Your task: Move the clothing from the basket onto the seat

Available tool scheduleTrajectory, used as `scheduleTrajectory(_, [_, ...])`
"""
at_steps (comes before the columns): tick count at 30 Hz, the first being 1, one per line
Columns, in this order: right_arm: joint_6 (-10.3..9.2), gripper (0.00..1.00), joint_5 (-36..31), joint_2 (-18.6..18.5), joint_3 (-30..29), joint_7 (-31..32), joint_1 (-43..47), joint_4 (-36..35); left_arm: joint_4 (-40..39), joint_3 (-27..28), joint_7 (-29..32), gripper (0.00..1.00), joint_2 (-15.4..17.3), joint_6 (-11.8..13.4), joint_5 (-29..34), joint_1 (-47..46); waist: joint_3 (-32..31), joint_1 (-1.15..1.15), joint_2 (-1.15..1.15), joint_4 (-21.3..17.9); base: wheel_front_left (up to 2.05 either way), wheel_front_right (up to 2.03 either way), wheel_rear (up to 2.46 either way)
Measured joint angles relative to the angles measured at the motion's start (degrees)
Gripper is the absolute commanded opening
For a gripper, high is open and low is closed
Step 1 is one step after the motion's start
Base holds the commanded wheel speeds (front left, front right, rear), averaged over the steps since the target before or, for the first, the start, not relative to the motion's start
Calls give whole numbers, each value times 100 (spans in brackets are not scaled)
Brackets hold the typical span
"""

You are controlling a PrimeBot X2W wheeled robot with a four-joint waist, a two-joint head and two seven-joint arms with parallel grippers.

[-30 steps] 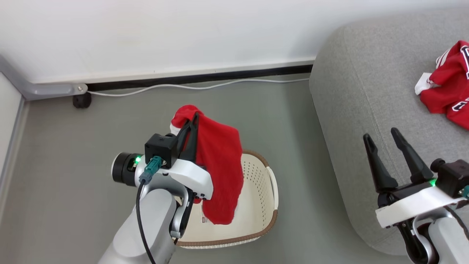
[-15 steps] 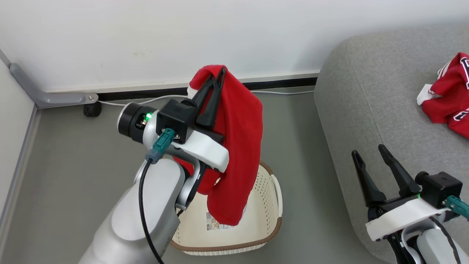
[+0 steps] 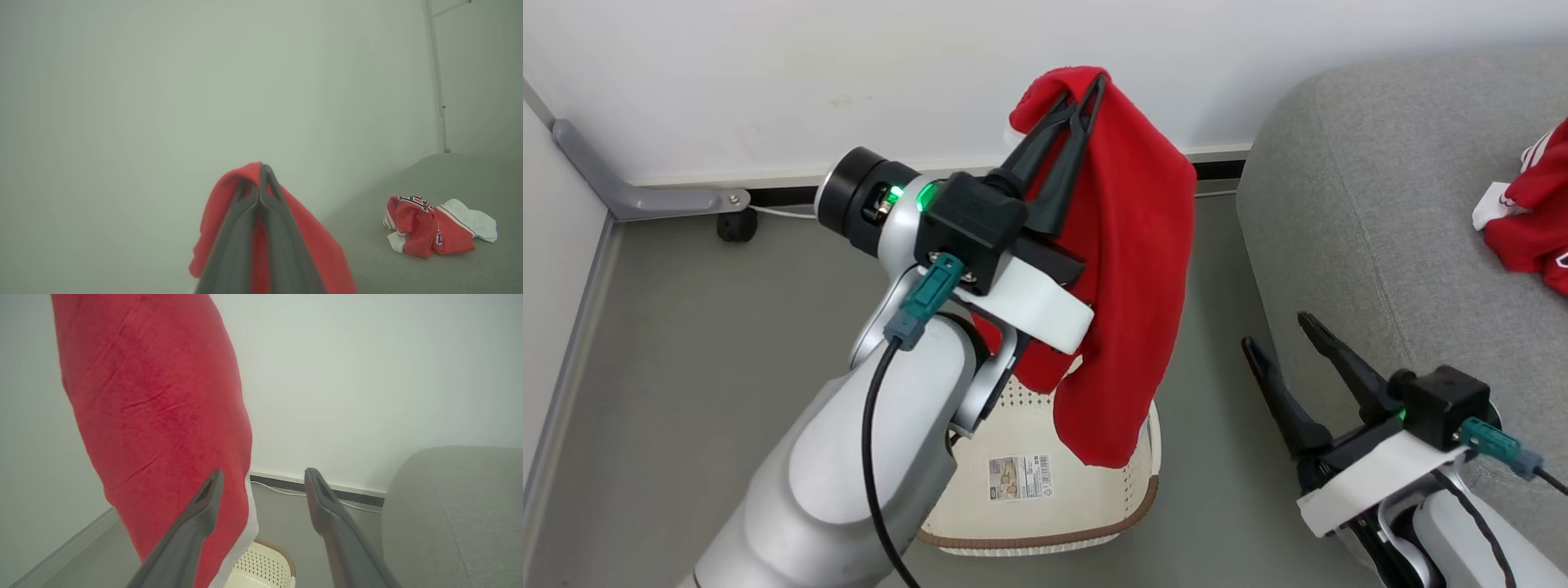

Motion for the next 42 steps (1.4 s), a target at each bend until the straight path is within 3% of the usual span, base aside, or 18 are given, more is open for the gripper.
scheduleTrajectory(8, [0,100,292,-354,860,-1,-762,-25,-189,-356,38,0,-140,59,8,-166,85,0,0,114,0,0,0])
scheduleTrajectory(23, [0,100,815,-532,1963,0,-1653,283,-432,-1285,-29,0,-168,204,-285,-504,153,0,0,581,0,0,0])
scheduleTrajectory(24, [0,82,820,-528,1993,0,-1694,314,-428,-1340,-36,0,-168,232,-310,-504,154,0,0,596,0,0,0])
scheduleTrajectory(25, [0,29,820,-524,2016,-1,-1727,338,-423,-1388,-66,0,-169,254,-358,-504,159,0,0,607,0,0,0])
scheduleTrajectory(26, [0,0,820,-519,2030,0,-1761,352,-410,-1432,-82,0,-169,263,-413,-505,167,0,0,617,0,0,0])
scheduleTrajectory(33, [0,0,820,-487,1927,0,-1798,328,-147,-1596,-247,0,-170,438,-609,-511,201,0,0,608,0,0,0])
scheduleTrajectory(34, [0,0,818,-485,1891,0,-1795,320,-90,-1601,-266,9,-168,456,-627,-511,202,0,0,595,0,0,0])
scheduleTrajectory(35, [0,0,818,-485,1846,0,-1789,308,-43,-1605,-289,40,-166,456,-641,-511,202,0,0,580,0,0,0])
scheduleTrajectory(36, [0,0,815,-485,1785,0,-1783,292,-3,-1608,-335,84,-167,461,-655,-511,203,0,0,564,0,0,0])
scheduleTrajectory(37, [0,0,815,-483,1718,0,-1768,265,45,-1608,-367,84,-169,481,-680,-511,201,0,0,544,0,0,0])
scheduleTrajectory(38, [0,0,813,-485,1651,0,-1752,237,90,-1608,-376,100,-169,488,-726,-511,199,0,0,523,0,0,0])
scheduleTrajectory(42, [0,0,799,-474,1330,0,-1612,96,278,-1601,-494,100,-170,489,-846,-500,196,0,0,421,0,0,0])
